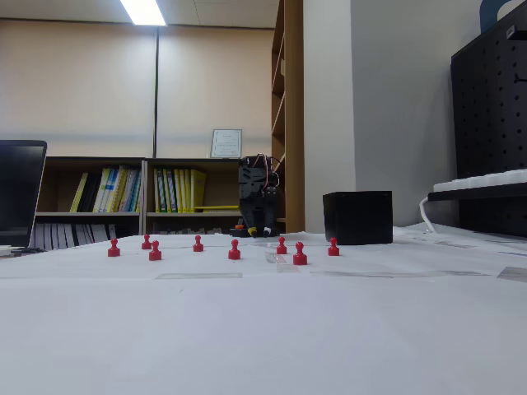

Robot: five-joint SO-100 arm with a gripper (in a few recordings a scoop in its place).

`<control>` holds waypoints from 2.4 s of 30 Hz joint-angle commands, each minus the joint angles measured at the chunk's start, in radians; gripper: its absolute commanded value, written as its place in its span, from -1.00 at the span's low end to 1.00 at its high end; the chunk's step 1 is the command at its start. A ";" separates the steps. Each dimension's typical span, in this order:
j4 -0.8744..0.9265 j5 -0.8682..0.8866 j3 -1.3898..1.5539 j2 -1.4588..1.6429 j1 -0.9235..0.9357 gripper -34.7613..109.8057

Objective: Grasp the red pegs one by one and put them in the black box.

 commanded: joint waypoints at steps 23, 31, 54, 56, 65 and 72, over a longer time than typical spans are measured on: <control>-1.081 -0.058 0.129 0.923 -0.201 -0.33; -1.163 -0.075 0.371 1.203 -0.230 -0.33; -1.333 -0.069 0.710 1.582 -0.278 -0.30; -1.344 -0.066 0.726 1.597 -0.278 -0.30; -1.348 -0.052 0.801 1.654 -0.295 -0.30; -1.365 -0.052 0.847 1.695 -0.301 -0.30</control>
